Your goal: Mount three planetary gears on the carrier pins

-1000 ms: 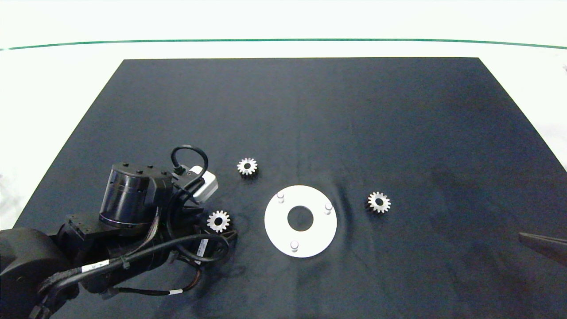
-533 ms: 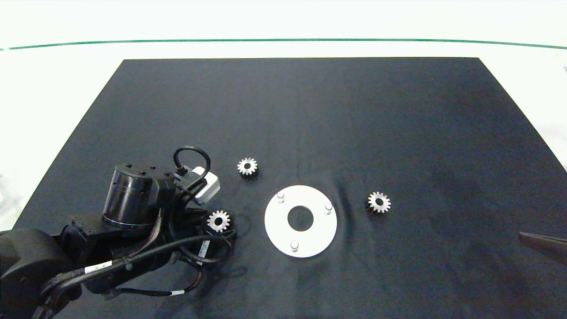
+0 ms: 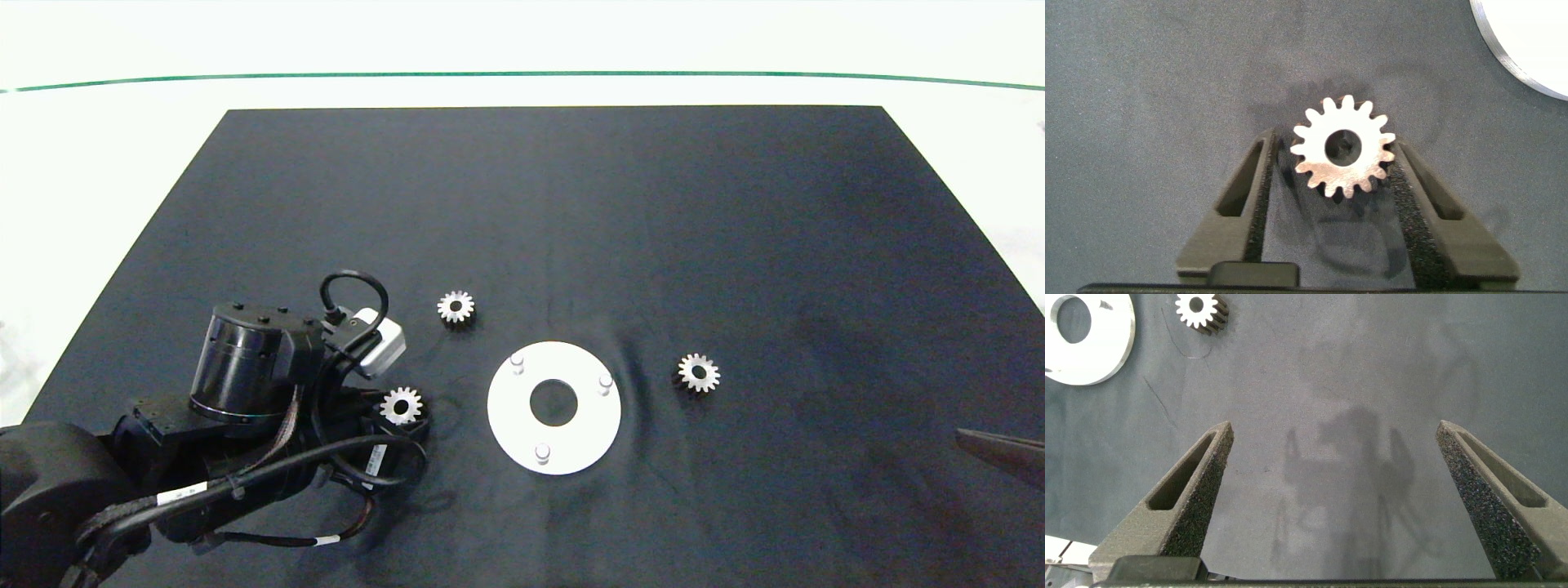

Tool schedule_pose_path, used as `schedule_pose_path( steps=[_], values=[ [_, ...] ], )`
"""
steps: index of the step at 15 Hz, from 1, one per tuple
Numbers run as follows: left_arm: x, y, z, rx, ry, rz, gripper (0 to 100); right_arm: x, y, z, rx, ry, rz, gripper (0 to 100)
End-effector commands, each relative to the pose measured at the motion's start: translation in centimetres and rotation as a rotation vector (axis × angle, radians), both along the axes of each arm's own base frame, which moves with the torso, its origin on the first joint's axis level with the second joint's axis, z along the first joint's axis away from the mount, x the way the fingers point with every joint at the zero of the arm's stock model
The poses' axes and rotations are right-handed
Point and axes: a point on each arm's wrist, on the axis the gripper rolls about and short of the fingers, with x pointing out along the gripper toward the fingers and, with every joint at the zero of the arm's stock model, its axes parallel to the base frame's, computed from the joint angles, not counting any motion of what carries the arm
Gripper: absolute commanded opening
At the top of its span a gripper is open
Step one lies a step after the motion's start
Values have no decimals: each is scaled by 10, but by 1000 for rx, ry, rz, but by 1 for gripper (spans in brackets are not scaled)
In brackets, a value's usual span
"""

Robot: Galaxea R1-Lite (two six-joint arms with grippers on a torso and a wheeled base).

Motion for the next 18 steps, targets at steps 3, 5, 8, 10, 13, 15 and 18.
schedule_pose_path(
  steps=[3,5,8,10,13,15,18],
  values=[
    [0,0,0,0,-3,1,41,0,0,0,0,0,1,100],
    [0,0,0,1,-2,1,38,0,0,0,0,0,1,100],
    [-1,-1,0,1,-2,-2,32,0,0,0,0,1,1,100],
    [-2,-2,0,3,-1,-9,27,0,0,0,0,1,1,100],
    [-7,-3,1,1,0,-27,22,-1,0,-1,0,4,1,100],
    [-13,-5,6,-13,-17,-44,22,-1,0,-1,5,5,7,100],
    [-20,-3,15,-23,-37,-56,22,-1,0,-1,6,5,10,100]
  ],
)
